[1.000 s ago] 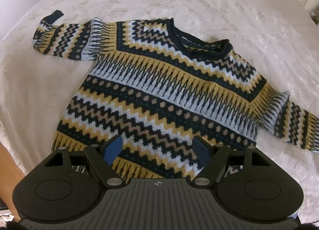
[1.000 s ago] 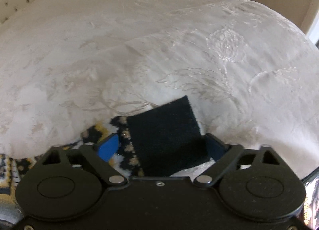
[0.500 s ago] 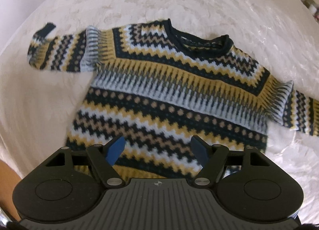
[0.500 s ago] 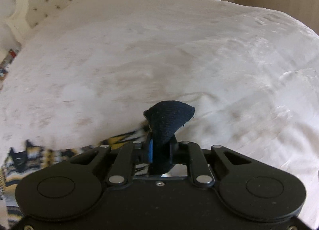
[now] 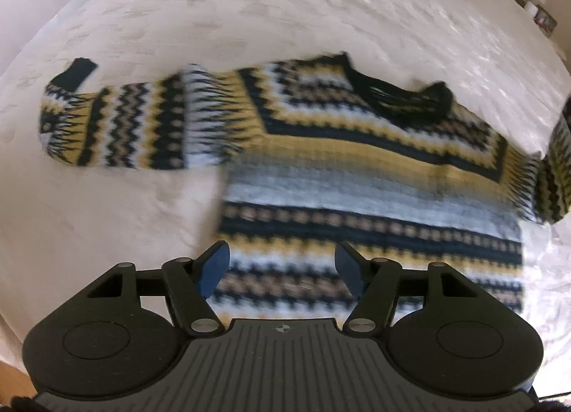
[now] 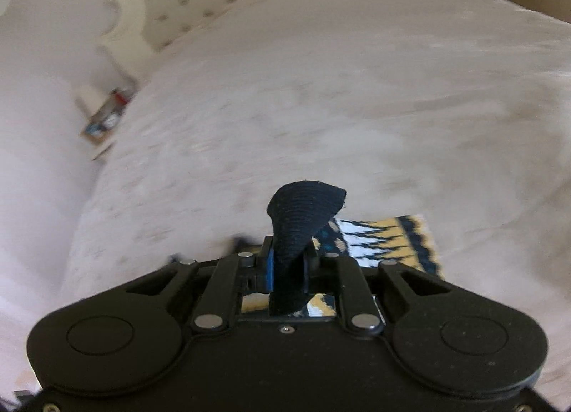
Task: Fold small clothes
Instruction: 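Carry the held sleeve across the sweater body with the right tool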
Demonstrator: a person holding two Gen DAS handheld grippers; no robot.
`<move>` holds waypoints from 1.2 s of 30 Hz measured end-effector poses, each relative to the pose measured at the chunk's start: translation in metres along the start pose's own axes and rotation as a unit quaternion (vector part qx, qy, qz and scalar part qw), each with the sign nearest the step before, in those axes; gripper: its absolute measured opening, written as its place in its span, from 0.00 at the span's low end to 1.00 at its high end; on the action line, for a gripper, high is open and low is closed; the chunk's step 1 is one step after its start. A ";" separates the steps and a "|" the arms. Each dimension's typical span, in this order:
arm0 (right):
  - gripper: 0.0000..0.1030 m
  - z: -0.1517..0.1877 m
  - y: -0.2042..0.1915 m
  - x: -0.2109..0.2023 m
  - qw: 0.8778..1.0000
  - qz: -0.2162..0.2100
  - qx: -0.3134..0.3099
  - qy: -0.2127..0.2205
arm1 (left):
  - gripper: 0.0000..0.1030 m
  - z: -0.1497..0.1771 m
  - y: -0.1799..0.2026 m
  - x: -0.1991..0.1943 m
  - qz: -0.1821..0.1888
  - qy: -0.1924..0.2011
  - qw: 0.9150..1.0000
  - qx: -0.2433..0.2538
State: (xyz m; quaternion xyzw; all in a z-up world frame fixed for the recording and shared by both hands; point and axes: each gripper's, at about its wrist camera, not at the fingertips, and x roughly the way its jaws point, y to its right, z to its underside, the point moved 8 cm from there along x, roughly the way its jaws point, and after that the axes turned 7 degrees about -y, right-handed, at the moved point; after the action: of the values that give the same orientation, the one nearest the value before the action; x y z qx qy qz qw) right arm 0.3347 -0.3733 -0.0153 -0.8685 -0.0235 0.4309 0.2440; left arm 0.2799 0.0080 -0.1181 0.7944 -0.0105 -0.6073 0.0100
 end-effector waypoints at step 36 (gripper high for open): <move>0.63 0.111 -0.068 0.140 0.992 0.042 -0.060 -0.102 | 0.62 -0.058 -0.028 0.038 0.008 0.029 0.999 0.012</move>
State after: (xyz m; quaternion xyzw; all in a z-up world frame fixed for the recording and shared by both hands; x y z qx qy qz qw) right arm 0.3499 -0.2334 -0.1442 -0.8333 -0.0379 0.5247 0.1699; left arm 0.3459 0.0347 -0.1399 0.8114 -0.0237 -0.5839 0.0059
